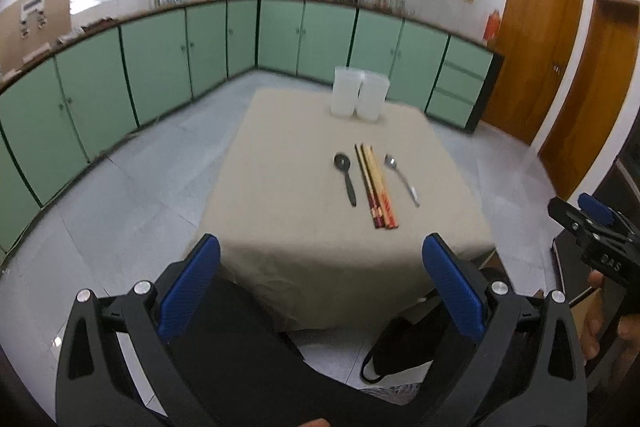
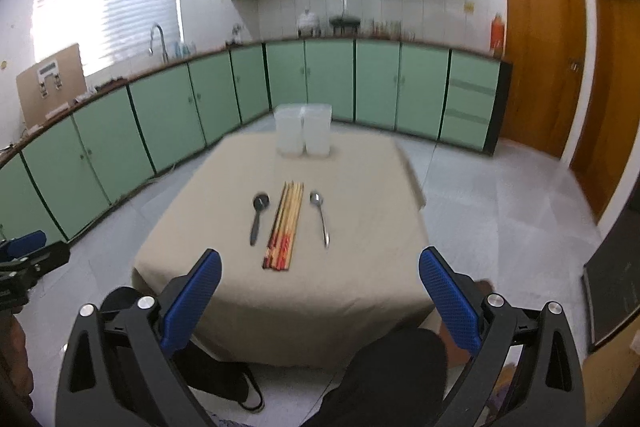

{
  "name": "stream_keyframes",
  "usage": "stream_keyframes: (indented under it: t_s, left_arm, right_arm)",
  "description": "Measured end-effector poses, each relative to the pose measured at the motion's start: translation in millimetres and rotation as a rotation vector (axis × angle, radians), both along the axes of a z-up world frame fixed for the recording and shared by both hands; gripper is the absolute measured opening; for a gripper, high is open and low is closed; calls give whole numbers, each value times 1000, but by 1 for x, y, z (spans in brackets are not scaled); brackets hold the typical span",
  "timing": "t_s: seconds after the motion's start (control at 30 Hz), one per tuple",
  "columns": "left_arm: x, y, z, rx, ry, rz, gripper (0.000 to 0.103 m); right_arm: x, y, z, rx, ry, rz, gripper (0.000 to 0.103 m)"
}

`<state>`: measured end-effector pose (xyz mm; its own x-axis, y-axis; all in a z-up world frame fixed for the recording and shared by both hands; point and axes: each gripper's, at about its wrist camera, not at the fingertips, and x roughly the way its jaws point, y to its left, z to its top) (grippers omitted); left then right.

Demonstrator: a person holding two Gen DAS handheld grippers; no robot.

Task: Organize utensils
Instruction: 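Move both tools forward toward the spoons and chopsticks on the table, then grasp the black spoon handle with the left tool while the right tool grasps the metal spoon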

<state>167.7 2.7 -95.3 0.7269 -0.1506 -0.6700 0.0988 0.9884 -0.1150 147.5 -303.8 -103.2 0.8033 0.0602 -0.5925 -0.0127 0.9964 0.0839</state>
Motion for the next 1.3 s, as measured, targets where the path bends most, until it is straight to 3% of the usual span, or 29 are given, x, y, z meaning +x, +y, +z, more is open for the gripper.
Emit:
stream_keyframes:
  t_s: [0.1, 0.17, 0.43, 0.63, 0.7, 0.77, 0.93, 1.13, 1.3]
  left_arm:
    - [32, 1, -26, -23, 56, -21, 98]
    - [46, 1, -40, -30, 75, -26, 98]
    - [116, -15, -91, 3, 140, -35, 97]
    - [160, -36, -129, 8, 180, -70, 95]
    - [173, -41, -141, -1, 197, -79, 89]
    - [187, -46, -153, -12, 221, -85, 73]
    - [214, -61, -179, -19, 275, -107, 71]
    - [228, -80, -194, -16, 283, -117, 72]
    - [231, -94, -197, 70, 223, -94, 70]
  right_arm:
    - [39, -7, -31, 30, 86, 18, 88]
    - [66, -9, -53, 41, 141, 43, 77]
    - [135, -14, -115, 59, 217, 94, 67]
    - [174, -20, -156, 76, 294, 114, 49]
    - [184, -21, -165, 80, 303, 120, 46]
    - [192, -21, -172, 90, 307, 131, 41]
    - [206, -18, -182, 77, 310, 157, 38]
    - [215, -17, -190, 52, 290, 181, 33]
    - [219, -18, -190, 41, 272, 192, 30]
